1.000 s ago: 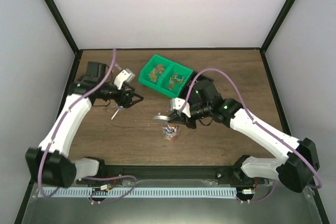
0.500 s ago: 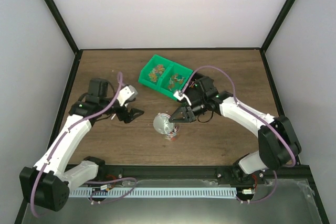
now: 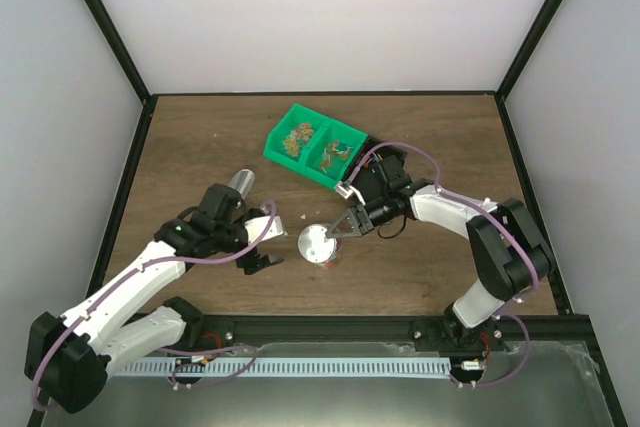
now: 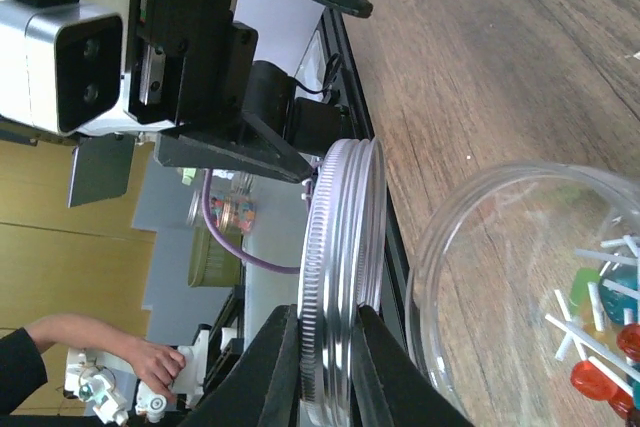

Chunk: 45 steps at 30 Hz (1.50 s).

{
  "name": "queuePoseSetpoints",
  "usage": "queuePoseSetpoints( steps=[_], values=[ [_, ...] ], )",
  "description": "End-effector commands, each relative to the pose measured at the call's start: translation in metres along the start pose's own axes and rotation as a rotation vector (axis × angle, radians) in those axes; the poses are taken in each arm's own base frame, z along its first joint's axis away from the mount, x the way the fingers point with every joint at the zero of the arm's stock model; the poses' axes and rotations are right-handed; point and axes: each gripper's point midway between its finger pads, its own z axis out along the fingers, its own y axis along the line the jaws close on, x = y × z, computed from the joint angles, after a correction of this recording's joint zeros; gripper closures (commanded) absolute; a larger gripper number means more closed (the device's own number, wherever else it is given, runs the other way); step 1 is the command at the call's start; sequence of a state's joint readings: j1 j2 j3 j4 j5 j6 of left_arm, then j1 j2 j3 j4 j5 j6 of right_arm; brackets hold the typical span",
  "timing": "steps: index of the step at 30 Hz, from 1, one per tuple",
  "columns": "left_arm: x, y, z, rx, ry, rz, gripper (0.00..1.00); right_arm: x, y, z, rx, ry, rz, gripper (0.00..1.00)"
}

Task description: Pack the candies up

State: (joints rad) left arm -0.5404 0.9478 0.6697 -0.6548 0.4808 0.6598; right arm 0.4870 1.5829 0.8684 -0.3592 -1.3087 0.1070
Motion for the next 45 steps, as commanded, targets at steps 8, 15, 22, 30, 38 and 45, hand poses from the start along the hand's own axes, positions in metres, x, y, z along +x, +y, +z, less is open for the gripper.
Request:
queuePoseSetpoints(
  steps=[8,15,22,30,38,45],
  values=[
    [0.002,-0.005,0.038,0.007,0.006,0.058,0.16,-0.019,-0.007,-0.008,-0.008,-0.027,0.024,0.97],
    [-0.007,-0.012,0.057,-0.003,-0.001,0.093,0.19,-0.019,-0.015,-0.008,0.017,-0.029,0.028,0.96],
    [-0.012,-0.008,0.067,-0.042,-0.001,0.097,0.23,-0.020,-0.019,-0.011,0.041,-0.037,0.021,0.95],
    [-0.018,-0.012,0.072,-0.046,-0.012,0.072,0.26,-0.020,-0.020,-0.014,0.075,-0.046,0.011,0.93],
    [-0.023,-0.002,0.074,-0.099,-0.017,0.038,0.29,-0.020,-0.019,-0.015,0.090,-0.054,0.005,0.94],
    [-0.013,0.003,0.071,-0.154,-0.008,-0.012,0.20,-0.023,-0.010,-0.018,0.033,-0.063,0.002,0.98]
  ],
)
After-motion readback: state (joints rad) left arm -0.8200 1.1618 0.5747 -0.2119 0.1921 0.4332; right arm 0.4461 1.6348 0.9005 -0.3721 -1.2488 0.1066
